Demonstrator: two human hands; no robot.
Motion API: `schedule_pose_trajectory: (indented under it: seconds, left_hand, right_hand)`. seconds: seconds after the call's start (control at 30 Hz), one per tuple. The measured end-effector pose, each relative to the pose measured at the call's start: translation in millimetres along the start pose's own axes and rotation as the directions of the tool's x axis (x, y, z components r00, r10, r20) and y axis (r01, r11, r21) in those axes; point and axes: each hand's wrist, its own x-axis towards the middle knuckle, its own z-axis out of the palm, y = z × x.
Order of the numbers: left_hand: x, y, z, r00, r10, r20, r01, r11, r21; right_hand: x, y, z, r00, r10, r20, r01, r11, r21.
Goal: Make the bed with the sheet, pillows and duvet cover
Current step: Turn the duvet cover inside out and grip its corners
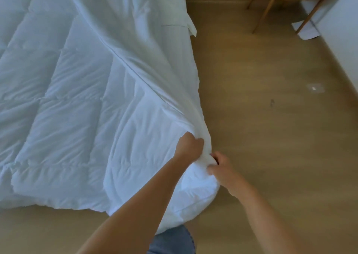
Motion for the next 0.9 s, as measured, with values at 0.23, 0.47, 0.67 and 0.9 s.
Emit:
schedule_pose_trajectory:
  seconds: [0.23, 0.47, 0.67, 0.9]
  left_hand:
    - [41.5, 78.9, 138.4, 0.987, 0.107, 0.122, -0.144, 0.922, 0.361]
    - [81.5, 127.1, 117.3, 0.970, -0.188, 0.154, 0.184, 0.982, 0.044]
    - [205.0, 209.1, 52.5, 0.881, -0.425, -0.209, 0.207, 0.742, -0.637]
    - [293.6, 292.0, 105.2, 0.760, -0.363, -0.538, 0.305, 0.932, -0.197]
  right_hand:
    - [129.2, -81.3, -137.6, 0.987, -0.160, 0.013, 0.151, 0.898, -0.413]
    - [203.3, -94.9, -177.4, 0.971, -0.231, 0.066, 0.223, 0.766, -0.603]
    - [220.4, -104.9, -246.7, 0.887, -0.230, 0.401, 0.346, 0.906, -0.244]
    - [328.1, -199.5, -345.7, 0.836, -0.113, 0.537, 0.270, 0.937, -0.223]
